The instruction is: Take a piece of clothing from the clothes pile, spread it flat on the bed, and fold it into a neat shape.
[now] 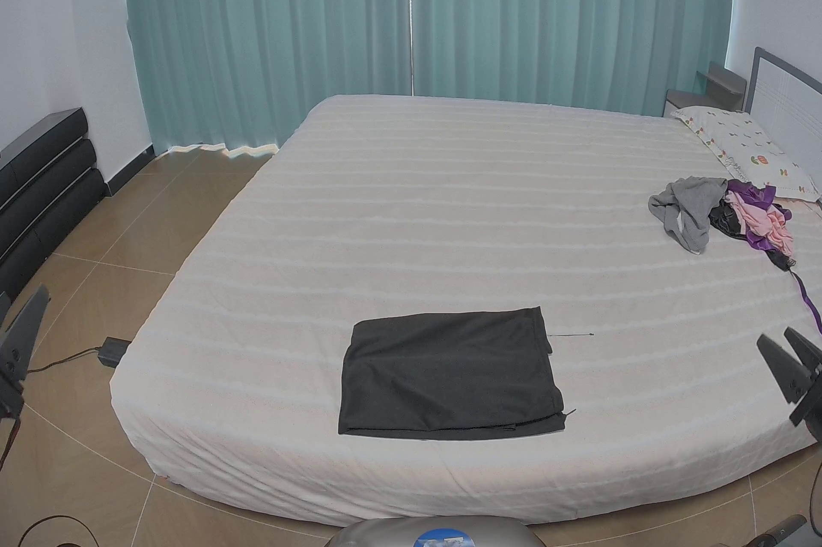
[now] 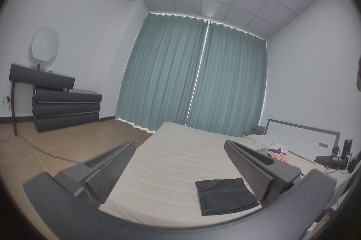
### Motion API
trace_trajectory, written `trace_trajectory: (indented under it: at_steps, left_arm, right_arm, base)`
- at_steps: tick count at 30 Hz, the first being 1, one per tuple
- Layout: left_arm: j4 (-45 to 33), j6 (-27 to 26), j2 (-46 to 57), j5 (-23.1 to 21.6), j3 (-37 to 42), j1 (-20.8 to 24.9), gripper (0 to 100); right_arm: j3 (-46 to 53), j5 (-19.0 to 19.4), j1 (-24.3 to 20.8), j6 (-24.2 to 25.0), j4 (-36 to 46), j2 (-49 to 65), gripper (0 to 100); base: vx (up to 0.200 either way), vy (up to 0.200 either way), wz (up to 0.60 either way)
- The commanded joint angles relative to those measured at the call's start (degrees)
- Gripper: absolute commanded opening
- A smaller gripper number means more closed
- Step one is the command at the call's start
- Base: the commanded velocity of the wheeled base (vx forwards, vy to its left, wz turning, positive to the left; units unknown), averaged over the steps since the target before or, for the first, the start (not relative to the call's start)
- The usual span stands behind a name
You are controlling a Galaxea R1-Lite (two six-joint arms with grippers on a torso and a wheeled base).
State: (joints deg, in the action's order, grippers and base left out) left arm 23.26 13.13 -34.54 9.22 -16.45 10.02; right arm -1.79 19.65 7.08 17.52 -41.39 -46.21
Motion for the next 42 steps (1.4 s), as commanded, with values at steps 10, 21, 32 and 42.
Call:
trace_trajectory:
  at_steps: [10, 21, 32, 42]
  left_arm:
    - [-20.36, -11.81, 28.65, 0.63, -1.05, -2.64, 100]
    - [-19.66, -11.81, 28.65, 5.20, 2.29, -2.64, 100]
    - [-17.63, -11.55, 29.26, 11.53, 4.05, -7.82, 100]
    - [-18.25, -14.45, 34.27, 5.02, 9.77, -10.11, 100]
  right_arm:
    - [-15.26, 1.97, -8.58, -15.85, 51.76, 42.87, 100]
    - [-11.39, -10.51, -7.26, -18.84, 50.79, 46.21, 100]
    - [1.79, -20.27, -7.26, -24.46, 28.99, 46.21, 100]
    - [1.79, -24.13, -7.26, -24.55, 36.82, 46.21, 100]
  base:
    - [0.000, 0.000, 0.00]
    - [0.000, 0.000, 0.00]
    - [0.000, 0.000, 0.00]
    - [0.000, 0.000, 0.00]
